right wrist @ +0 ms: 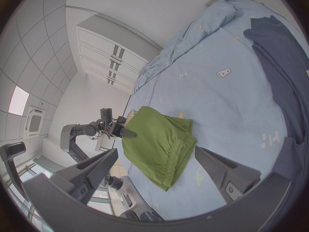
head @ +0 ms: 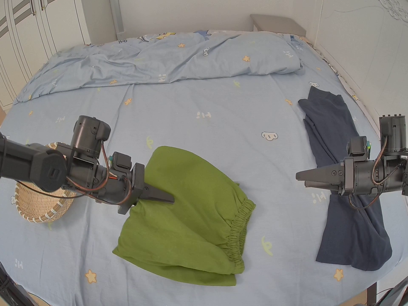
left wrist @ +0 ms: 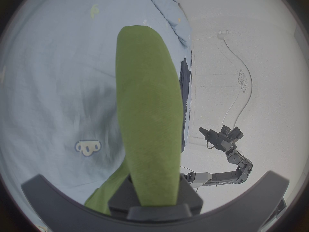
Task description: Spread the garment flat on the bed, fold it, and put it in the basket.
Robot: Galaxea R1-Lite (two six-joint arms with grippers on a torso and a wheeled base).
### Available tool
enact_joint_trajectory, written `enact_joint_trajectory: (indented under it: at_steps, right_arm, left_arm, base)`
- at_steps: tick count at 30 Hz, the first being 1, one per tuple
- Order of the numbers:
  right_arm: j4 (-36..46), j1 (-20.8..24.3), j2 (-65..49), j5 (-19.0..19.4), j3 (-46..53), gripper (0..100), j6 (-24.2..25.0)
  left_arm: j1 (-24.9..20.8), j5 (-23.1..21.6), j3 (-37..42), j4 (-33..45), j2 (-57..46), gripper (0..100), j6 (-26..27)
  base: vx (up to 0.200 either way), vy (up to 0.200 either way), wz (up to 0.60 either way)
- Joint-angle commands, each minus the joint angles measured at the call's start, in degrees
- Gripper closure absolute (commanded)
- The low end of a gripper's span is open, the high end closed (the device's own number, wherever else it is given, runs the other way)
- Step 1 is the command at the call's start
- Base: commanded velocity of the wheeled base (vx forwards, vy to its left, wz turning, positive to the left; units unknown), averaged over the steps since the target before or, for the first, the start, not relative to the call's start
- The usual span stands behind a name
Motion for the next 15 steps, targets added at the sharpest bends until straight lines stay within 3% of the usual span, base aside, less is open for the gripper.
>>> enact_joint_trajectory:
  at_steps: [1, 7, 15]
  right_arm:
    - [0.14, -0.20, -0.52, -0.02, 0.01, 0, 0.14]
    - [0.14, 0.77, -0.34, -0.10, 0.28, 0, 0.41]
    - [0.14, 0.77, -0.43, -0.10, 0.28, 0, 0.49]
  left_arm:
    - [4.20, -0.20, -9.77, 11.49, -3.59, 100, 6.48]
    - [6.30, -0.11, -16.98, 26.78, -3.59, 100, 13.42]
    - [6.13, 0.59, -20.15, 31.70, -4.74, 100, 14.12]
  base:
    - [0.000, 0.200, 0.00]
    - [0.000, 0.200, 0.00]
    - [0.000, 0.200, 0.00]
